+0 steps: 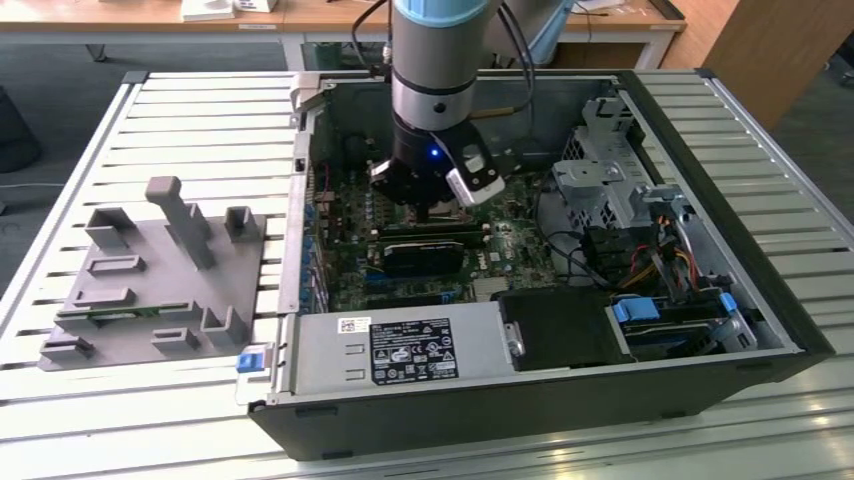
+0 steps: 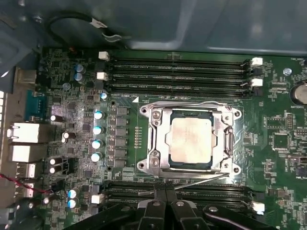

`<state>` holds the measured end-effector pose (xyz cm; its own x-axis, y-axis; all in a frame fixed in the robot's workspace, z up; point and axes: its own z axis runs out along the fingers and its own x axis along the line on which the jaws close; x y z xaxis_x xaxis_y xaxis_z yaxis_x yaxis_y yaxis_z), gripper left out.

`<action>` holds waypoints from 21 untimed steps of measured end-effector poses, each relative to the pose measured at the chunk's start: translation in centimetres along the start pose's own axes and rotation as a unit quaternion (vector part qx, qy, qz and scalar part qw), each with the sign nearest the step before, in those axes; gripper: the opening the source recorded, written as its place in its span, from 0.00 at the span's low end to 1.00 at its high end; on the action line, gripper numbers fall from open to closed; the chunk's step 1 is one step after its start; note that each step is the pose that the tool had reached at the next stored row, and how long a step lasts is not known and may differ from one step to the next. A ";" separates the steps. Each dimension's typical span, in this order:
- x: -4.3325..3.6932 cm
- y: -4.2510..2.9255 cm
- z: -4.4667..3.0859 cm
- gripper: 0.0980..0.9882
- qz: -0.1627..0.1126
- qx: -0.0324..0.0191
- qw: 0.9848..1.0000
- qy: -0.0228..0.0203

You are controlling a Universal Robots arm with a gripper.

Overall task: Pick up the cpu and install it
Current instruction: 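Install the second cpu locking lever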

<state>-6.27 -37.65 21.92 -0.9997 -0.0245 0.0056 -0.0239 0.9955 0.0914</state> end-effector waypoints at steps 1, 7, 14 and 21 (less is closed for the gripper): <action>0.01 -0.02 0.13 0.01 0.000 -0.001 1.000 0.000; 0.03 -0.09 0.85 0.01 0.000 -0.011 1.000 0.000; 0.72 -0.44 0.95 0.01 0.000 -0.025 1.000 -0.001; 0.94 -1.76 0.99 0.01 0.000 -0.050 0.999 -0.001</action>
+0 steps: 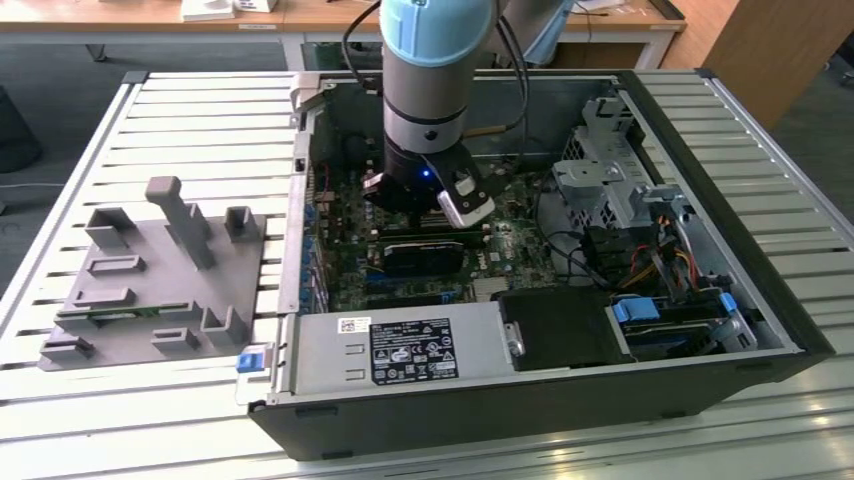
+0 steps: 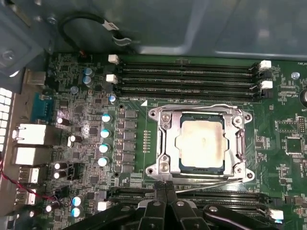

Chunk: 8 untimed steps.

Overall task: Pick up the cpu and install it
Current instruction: 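Install the second cpu locking lever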

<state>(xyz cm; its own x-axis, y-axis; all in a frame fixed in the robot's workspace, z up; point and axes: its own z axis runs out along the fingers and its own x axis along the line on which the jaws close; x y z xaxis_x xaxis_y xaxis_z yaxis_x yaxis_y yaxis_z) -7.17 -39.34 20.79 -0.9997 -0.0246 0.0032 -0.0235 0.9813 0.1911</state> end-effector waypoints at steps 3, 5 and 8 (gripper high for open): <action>0.22 -0.39 -0.05 0.01 0.000 -0.013 1.000 0.000; 0.45 -0.62 -0.05 0.01 0.000 -0.020 1.000 0.000; 0.48 -0.69 0.20 0.01 0.000 -0.028 1.000 -0.001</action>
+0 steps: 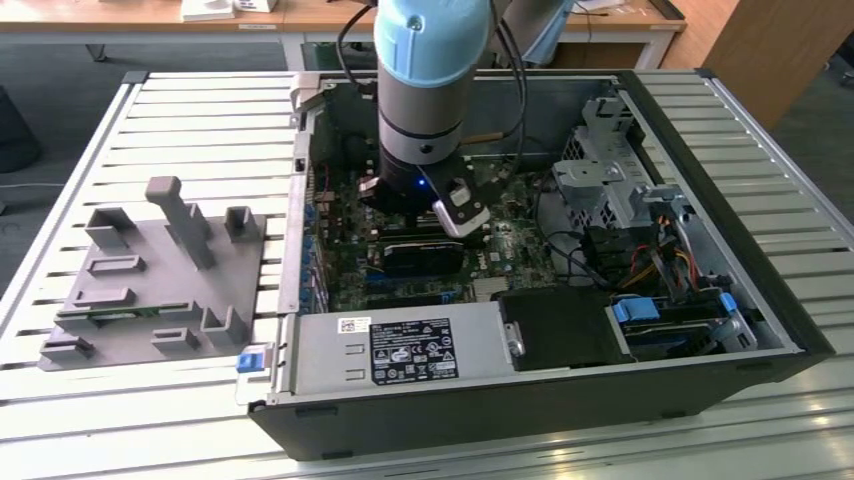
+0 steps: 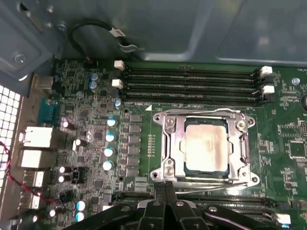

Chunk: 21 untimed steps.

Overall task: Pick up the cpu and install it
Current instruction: 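Install the second cpu locking lever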

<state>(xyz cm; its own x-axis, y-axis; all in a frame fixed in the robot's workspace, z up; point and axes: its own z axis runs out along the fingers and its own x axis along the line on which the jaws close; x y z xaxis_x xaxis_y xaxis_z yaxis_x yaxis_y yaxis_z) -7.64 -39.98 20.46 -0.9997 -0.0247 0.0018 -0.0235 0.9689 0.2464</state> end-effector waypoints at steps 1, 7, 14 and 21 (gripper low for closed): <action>0.01 -0.02 0.08 0.01 0.000 -0.004 1.000 0.000; 0.13 -0.16 0.66 0.01 0.000 -0.013 1.000 0.000; 0.47 -0.22 1.00 0.01 0.000 -0.020 1.000 -0.001; 0.51 -0.16 1.28 0.01 0.000 -0.028 1.000 -0.001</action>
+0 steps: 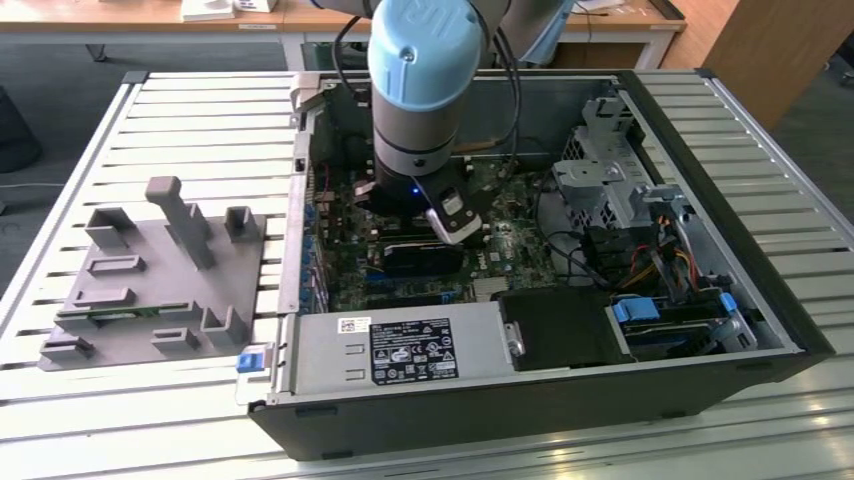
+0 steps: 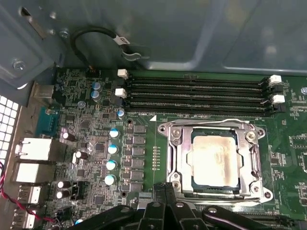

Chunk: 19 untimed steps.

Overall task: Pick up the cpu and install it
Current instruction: 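Install the second cpu locking lever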

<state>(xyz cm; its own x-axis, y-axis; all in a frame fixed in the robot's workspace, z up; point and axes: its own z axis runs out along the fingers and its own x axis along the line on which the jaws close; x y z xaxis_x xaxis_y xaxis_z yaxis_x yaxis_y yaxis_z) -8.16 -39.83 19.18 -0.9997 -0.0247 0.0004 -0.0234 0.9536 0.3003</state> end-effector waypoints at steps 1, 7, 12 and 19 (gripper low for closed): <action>0.02 0.02 0.03 0.01 0.000 -0.001 1.000 0.000; 0.18 0.11 0.21 0.01 0.000 -0.006 1.000 0.000; 0.27 0.12 0.25 0.01 0.000 -0.008 1.000 0.000; 0.29 0.64 -1.44 0.01 0.000 -0.009 1.000 0.000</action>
<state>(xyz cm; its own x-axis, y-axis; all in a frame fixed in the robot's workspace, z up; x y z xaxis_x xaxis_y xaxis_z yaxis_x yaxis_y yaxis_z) -8.45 -39.66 20.74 -0.9997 -0.0246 -0.0001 -0.0233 0.9480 0.3173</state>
